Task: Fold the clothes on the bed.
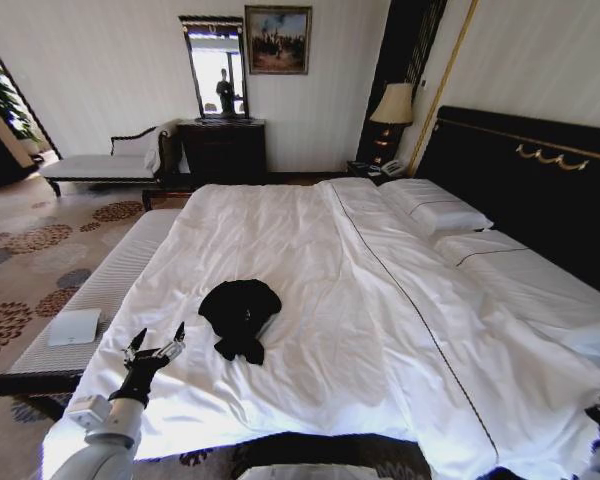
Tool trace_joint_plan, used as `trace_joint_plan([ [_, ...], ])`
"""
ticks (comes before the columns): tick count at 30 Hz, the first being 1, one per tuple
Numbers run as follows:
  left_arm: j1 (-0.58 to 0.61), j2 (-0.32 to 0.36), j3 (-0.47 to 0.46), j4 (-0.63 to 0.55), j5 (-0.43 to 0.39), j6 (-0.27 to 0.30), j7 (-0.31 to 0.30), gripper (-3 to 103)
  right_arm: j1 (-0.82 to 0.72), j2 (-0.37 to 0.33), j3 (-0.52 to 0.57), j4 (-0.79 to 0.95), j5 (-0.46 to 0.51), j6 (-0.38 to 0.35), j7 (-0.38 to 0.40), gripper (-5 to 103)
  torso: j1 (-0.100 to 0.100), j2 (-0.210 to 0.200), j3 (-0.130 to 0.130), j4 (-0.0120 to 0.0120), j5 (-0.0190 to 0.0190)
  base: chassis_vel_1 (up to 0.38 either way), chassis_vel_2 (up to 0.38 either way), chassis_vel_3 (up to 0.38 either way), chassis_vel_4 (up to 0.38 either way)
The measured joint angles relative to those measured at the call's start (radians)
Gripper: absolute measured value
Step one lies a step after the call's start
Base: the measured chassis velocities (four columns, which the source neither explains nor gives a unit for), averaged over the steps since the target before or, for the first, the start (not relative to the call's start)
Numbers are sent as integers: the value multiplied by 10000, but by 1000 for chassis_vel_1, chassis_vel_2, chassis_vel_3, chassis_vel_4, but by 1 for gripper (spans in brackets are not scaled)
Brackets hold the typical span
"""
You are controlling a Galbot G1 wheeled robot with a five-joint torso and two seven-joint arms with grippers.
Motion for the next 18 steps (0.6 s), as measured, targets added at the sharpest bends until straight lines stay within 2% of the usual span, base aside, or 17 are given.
trace_joint_plan([
  [3,87,10,-92,-11,-27,-56,36,100,57,-41,55,1,193,29,29,44,0,0,0,3,2,0,0,0,0],
  [5,122,24,-127,-10,-54,-83,60,100,44,-57,85,28,226,30,33,44,0,0,0,2,3,0,0,0,0],
  [9,189,19,-180,1,-115,-152,110,100,-255,34,46,615,334,17,-29,66,0,0,0,0,1,0,0,0,0],
  [10,189,19,-180,1,-115,-152,110,100,-255,34,46,615,334,17,-29,66,0,0,0,0,1,0,0,0,0],
  [11,195,1,-180,1,-126,-155,116,100,-348,114,-45,862,349,15,-64,66,0,0,0,1,2,0,0,0,0],
  [15,252,-55,-158,1,-99,-199,133,100,-781,568,-737,2167,401,86,-350,88,0,0,0,1,1,0,0,0,0],
  [17,269,-71,-155,1,-91,-210,136,100,-848,686,-939,2458,334,134,-410,88,1,0,0,2,2,0,0,0,0],
  [18,286,-85,-153,1,-87,-217,137,100,-915,822,-1153,2782,175,151,-461,93,0,-1,0,3,2,0,0,0,0],
])
